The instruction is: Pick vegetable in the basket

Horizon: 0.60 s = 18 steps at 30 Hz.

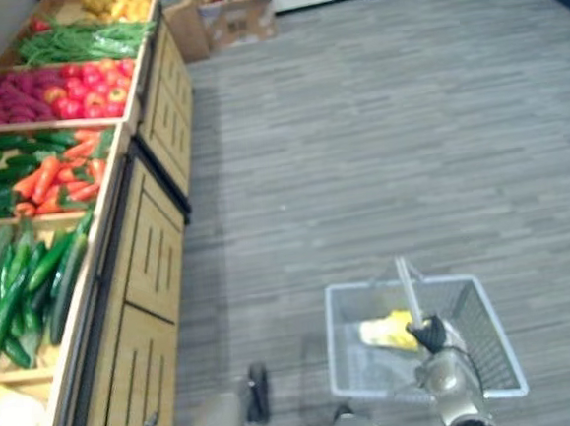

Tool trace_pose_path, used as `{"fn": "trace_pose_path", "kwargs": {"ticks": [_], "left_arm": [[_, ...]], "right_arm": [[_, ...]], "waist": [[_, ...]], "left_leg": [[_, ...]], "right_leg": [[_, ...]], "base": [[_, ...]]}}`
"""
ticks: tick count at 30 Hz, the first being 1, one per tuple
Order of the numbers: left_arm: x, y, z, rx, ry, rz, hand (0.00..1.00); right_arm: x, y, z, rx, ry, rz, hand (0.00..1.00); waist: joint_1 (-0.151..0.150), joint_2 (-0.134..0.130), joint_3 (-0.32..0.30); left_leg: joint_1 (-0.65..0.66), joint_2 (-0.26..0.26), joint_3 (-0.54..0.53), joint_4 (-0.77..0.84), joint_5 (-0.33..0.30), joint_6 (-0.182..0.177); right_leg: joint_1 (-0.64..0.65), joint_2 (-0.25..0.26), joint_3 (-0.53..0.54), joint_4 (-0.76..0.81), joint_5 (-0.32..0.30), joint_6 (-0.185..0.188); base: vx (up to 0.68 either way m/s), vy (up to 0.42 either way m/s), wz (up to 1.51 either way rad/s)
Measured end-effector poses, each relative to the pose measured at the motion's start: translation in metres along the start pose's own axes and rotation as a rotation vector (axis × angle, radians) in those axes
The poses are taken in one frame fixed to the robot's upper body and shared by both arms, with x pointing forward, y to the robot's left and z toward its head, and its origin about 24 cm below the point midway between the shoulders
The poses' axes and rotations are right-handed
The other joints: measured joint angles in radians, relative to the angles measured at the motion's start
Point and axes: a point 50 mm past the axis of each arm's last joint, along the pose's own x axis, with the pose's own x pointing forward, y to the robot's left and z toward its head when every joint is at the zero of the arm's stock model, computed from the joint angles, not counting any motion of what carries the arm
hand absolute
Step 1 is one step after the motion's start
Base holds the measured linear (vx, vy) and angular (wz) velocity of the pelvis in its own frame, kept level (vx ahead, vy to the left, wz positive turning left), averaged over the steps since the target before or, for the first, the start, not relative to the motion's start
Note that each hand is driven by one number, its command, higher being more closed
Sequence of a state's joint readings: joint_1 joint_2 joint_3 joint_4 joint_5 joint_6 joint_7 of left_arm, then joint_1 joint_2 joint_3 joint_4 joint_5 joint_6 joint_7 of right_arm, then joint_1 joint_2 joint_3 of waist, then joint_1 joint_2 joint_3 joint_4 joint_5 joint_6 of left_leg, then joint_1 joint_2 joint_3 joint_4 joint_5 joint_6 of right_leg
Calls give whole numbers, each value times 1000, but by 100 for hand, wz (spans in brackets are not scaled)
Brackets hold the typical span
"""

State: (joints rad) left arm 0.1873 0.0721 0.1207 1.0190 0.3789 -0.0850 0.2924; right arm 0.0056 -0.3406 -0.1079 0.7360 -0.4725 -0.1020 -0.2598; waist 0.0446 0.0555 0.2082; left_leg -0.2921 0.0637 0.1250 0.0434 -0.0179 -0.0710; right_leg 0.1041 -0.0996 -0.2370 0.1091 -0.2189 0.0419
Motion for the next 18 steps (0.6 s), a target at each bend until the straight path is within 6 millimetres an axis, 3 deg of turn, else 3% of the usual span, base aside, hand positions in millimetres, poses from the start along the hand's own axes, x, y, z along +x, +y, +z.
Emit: {"fn": "trace_pose_path", "kwargs": {"ticks": [1,2,3,4,5,6,7,8,10,11,12,13,14,15,16,18], "left_arm": [[-2,-3,-3,5,8,-11,0],[-1,-1,-4,28,8,-16,0],[0,2,-4,45,1,-16,0],[0,3,-4,46,1,-14,0],[1,6,-3,49,-3,-12,0],[1,8,-5,52,1,-9,0],[2,11,-7,60,5,-3,0],[1,11,-9,65,9,-7,0],[1,11,-10,95,3,-19,0],[1,12,-10,111,-2,-24,0],[2,15,-9,150,-17,-32,0],[2,15,-9,160,-21,-37,0],[3,14,-7,176,-31,-47,0],[3,13,-6,179,-36,-49,0],[4,13,-2,173,-47,-48,0],[7,14,9,149,-71,-40,0]], "right_arm": [[0,0,3,-4,-14,1,100],[-1,4,5,-10,-25,16,100],[0,8,12,-32,-58,40,100],[1,8,15,-45,-80,49,100],[2,7,18,-80,-110,63,100],[3,6,20,-111,-134,81,100],[3,6,21,-118,-141,85,100],[3,5,21,-118,-144,85,100],[1,10,20,-121,-151,114,100],[-1,13,20,-128,-155,130,100],[-4,18,18,-145,-164,155,100],[-4,19,18,-154,-167,159,100],[-5,19,16,-156,-162,163,100],[-6,20,14,-157,-156,165,100],[-8,19,9,-153,-140,163,100],[-7,12,2,-132,-102,133,100]], "waist": [[3,8,1],[14,0,-2],[30,-31,-10],[38,-39,-9],[44,-54,-10],[46,-66,-11],[45,-70,-13],[41,-80,-9],[38,-89,-16],[35,-94,-17],[21,-100,-18],[12,-100,-17],[-5,-94,-17],[-15,-89,-17],[-24,-81,-19],[-39,-69,-18]], "left_leg": [[-4,7,3,-13,24,21],[3,-7,15,13,87,37],[-6,-25,46,64,88,44],[-16,-31,55,97,81,56],[-29,-49,69,164,39,101],[-10,-70,87,195,8,123],[6,-81,92,194,-8,131],[52,-100,97,185,-39,142],[151,-128,107,142,-84,154],[179,-133,103,133,-96,159],[245,-140,74,122,-125,173],[274,-142,60,113,-132,176],[336,-142,21,84,-135,181],[366,-139,-2,67,-135,181],[415,-127,-38,44,-135,181],[461,-102,-106,43,-140,175]], "right_leg": [[24,4,7,0,-22,16],[43,-12,23,-1,-44,21],[46,-42,49,-1,-55,12],[45,-48,74,3,-53,14],[43,-77,126,34,-45,25],[29,-99,181,105,-41,32],[15,-111,203,157,-34,43],[-28,-127,235,305,-6,92],[-154,-145,306,622,150,244],[-184,-143,318,699,219,251],[-255,-141,310,895,237,240],[-280,-139,293,953,222,214],[-322,-131,247,1010,178,141],[-336,-128,219,1004,146,110],[-358,-120,168,941,75,61],[-389,-107,117,701,34,33]], "base": [[476,228,-17],[500,215,-27],[405,139,-29],[500,158,-26],[494,186,-13],[495,212,-6],[588,268,-4],[573,241,-6],[471,183,-7],[472,121,14],[466,93,25],[546,63,43],[348,2,40],[421,-23,63],[395,-58,76],[412,-114,88]]}}
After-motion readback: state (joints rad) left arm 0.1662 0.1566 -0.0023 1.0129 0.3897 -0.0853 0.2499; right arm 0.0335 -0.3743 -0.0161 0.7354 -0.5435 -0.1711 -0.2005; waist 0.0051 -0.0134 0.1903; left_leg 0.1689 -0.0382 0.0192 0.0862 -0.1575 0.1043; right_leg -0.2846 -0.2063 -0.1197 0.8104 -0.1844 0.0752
